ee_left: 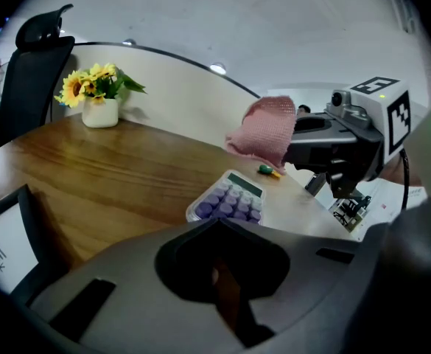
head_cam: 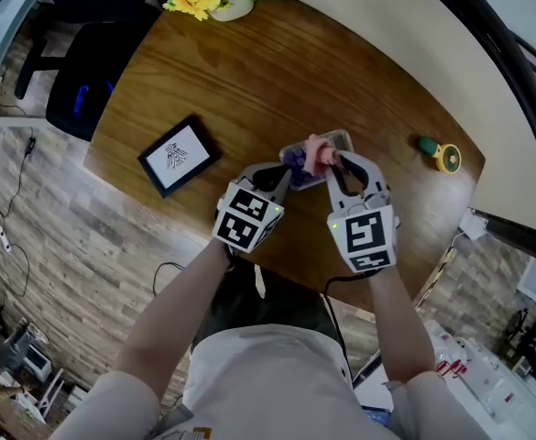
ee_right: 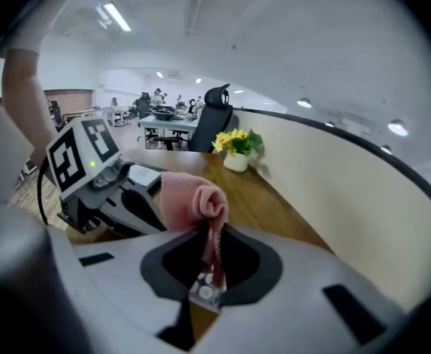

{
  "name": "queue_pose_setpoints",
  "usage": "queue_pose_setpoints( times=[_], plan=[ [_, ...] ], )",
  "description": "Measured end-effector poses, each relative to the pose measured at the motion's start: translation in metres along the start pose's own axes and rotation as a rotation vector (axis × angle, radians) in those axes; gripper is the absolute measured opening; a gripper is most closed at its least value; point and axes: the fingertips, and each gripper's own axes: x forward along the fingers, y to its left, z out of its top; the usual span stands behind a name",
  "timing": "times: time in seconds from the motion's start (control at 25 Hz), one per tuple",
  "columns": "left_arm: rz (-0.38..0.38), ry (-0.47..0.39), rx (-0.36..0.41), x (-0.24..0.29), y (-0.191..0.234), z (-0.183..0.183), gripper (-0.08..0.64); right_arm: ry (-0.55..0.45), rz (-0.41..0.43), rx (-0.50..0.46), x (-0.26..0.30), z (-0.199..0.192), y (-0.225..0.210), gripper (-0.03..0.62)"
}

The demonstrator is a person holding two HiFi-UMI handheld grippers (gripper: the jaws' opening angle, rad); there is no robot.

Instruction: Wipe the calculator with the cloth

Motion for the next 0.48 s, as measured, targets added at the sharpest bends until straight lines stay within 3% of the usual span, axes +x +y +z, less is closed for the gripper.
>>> queue_pose_setpoints(
  times=[0.2,0.32,0.48],
  plan=[
    [0.000,-0.001,-0.003,0.001,-0.001,0.000,0.002,0.064,0.097,-0.075,0.020,-0.025,0.056,0.040],
    [0.002,-0.002,-0.001,0.001,-0.001,0.001,0.002,0.099,0.119,-0.009,0.025,-0.045,0.069,0.038],
    [0.002,-0.001,0.000,0.001,0.000,0.000,0.002,0.102,0.122,-0.079,0.023,-0.057,0.072,0.037]
  ],
)
